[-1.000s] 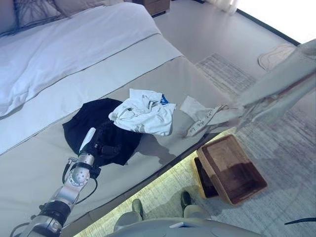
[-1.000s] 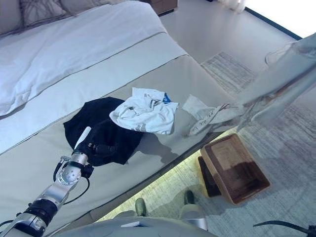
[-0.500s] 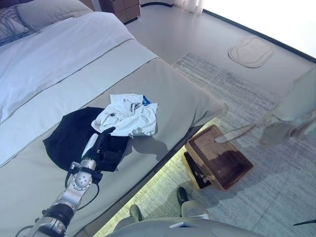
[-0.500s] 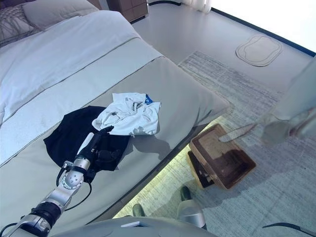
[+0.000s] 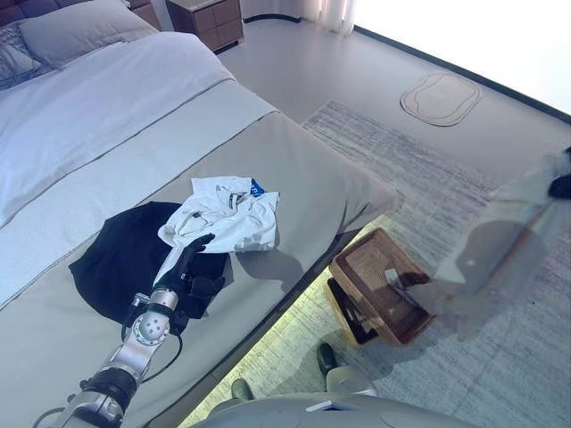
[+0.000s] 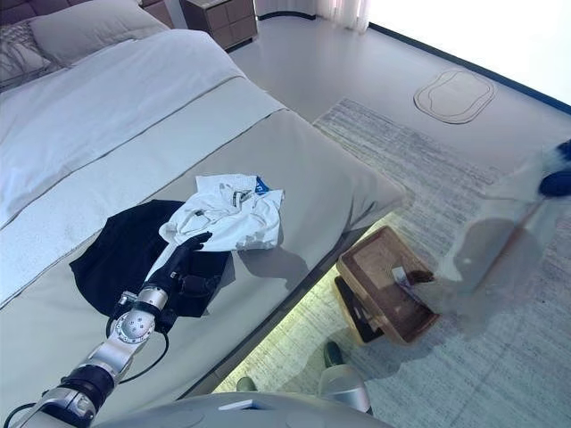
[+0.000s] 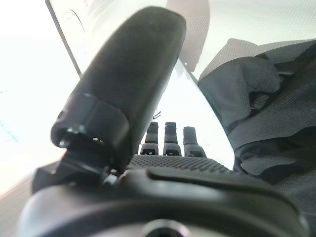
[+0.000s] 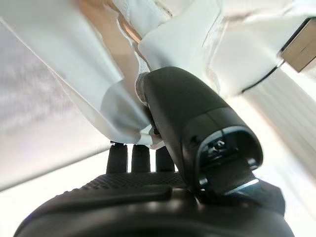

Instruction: Pick up the clothes from the bed and place them into the basket

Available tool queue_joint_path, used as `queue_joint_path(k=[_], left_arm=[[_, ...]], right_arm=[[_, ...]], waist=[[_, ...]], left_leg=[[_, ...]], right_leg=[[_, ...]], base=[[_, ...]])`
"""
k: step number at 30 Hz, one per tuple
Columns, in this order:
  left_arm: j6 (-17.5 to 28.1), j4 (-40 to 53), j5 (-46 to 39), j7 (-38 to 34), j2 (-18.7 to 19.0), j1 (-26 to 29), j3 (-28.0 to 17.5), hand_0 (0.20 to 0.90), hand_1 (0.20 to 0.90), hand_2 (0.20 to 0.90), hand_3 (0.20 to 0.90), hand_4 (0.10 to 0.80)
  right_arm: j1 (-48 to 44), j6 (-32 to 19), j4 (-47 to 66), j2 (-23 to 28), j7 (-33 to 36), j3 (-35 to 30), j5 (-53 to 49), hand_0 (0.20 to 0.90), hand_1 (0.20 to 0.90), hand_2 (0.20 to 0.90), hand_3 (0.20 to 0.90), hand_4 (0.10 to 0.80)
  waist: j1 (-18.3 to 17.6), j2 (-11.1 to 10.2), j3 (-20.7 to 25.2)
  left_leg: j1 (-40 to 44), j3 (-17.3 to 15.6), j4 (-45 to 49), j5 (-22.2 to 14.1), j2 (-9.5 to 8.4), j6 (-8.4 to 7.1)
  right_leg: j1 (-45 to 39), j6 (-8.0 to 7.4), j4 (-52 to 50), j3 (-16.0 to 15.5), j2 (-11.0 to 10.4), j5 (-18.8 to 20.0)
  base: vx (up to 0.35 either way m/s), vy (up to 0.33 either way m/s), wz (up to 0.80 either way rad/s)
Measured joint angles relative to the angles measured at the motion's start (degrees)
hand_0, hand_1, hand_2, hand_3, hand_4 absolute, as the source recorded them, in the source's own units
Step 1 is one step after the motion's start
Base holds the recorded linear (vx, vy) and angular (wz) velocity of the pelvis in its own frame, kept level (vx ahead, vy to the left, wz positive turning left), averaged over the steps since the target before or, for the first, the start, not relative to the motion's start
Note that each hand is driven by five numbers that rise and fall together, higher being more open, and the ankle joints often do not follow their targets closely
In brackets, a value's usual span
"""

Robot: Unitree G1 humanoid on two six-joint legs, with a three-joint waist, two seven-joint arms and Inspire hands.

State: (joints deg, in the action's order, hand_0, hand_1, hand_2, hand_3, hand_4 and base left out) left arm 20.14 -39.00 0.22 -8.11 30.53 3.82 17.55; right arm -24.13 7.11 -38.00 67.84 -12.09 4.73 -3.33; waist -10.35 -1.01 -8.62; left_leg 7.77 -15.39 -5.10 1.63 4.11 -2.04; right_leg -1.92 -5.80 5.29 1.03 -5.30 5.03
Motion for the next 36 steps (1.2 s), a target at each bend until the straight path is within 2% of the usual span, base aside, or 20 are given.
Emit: queue_joint_path(k=[8,19,25,28,29,30,36], left_arm=[[-0.04,-0.01,0.0,0.41,0.02,0.65,0.0,0.9,0.9,0.9,0.9,0.8],[-0.03,-0.02,0.13,0.7,-0.02,0.61,-0.04,0.9,0.9,0.9,0.9,0.8],[-0.04,-0.01,0.27,0.7,-0.06,0.71,-0.06,0.9,0.9,0.9,0.9,0.8],[-0.18,-0.01,0.27,0.7,-0.08,0.73,-0.05,0.9,0.9,0.9,0.9,0.8],[-0.25,-0.01,0.28,0.7,-0.14,0.72,-0.05,0.9,0.9,0.9,0.9,0.8],[-0.37,-0.01,0.28,0.7,-0.11,0.74,-0.08,0.9,0.9,0.9,0.9,0.8],[-1.42,-0.01,0.28,0.71,-0.11,0.83,-0.04,0.9,0.9,0.9,0.9,0.8]], right_arm=[[0.22,-3.29,0.26,-1.06,0.62,-0.01,-0.98,0.3,0.3,0.3,0.2,0.1],[1.12,-3.15,2.64,-3.3,1.63,-0.26,-1.06,0.3,0.3,0.3,0.2,0.1],[2.67,-1.75,1.57,-10.1,0.91,-0.37,0.15,0.3,0.3,0.3,0.2,0.1],[3.1,-1.69,-2.77,-12.89,-0.01,-0.15,0.55,0.3,0.3,0.3,0.2,0.1],[3.53,-1.39,-3.79,-13.37,-0.19,0.06,0.59,0.858,0.858,0.858,0.851,0.751],[3.66,-1.38,-5.12,-14.04,-0.27,0.13,1.24,0.9,0.9,0.9,0.9,0.8],[3.68,-1.43,-8.63,-15.44,-1.78,1.38,3.73,0.9,0.9,0.9,0.9,0.8]], waist=[[0.84,0.01,-0.01],[1.51,0.02,-0.01],[1.84,0.02,-0.01],[2.78,0.02,-0.02],[3.07,0.09,-0.07],[3.5,0.09,-0.07],[4.19,0.14,-0.1]], left_leg=[[0.19,0.53,-0.01,0.03,0.04,-0.05],[0.03,0.93,0.0,0.07,0.1,-0.08],[-0.07,1.5,0.0,0.24,0.19,-0.19],[0.1,1.88,0.0,0.37,0.25,-0.35],[0.32,2.05,0.0,0.37,0.25,-0.35],[0.44,2.22,0.0,0.37,0.3,-0.35],[0.12,3.19,-0.02,0.71,0.46,-0.54]], right_leg=[[-0.42,0.0,0.01,-0.48,-0.02,0.0],[-0.46,0.0,0.01,-0.95,-0.03,0.0],[-0.7,0.0,0.01,-1.62,-0.02,0.0],[-1.13,0.0,0.01,-2.0,-0.03,-0.01],[-1.43,-0.01,0.02,-2.15,-0.04,-0.02],[-1.64,-0.01,0.02,-2.37,-0.03,-0.03],[-1.85,-0.03,0.03,-3.32,-0.07,-0.04]], base=[[-0.01,0.0,0.02],[-0.001,0.0,0.0],[0.0,0.001,0.04],[0.012,-0.028,0.08],[0.003,-0.026,0.1],[0.001,-0.015,0.07],[0.01,-0.019,0.09]])
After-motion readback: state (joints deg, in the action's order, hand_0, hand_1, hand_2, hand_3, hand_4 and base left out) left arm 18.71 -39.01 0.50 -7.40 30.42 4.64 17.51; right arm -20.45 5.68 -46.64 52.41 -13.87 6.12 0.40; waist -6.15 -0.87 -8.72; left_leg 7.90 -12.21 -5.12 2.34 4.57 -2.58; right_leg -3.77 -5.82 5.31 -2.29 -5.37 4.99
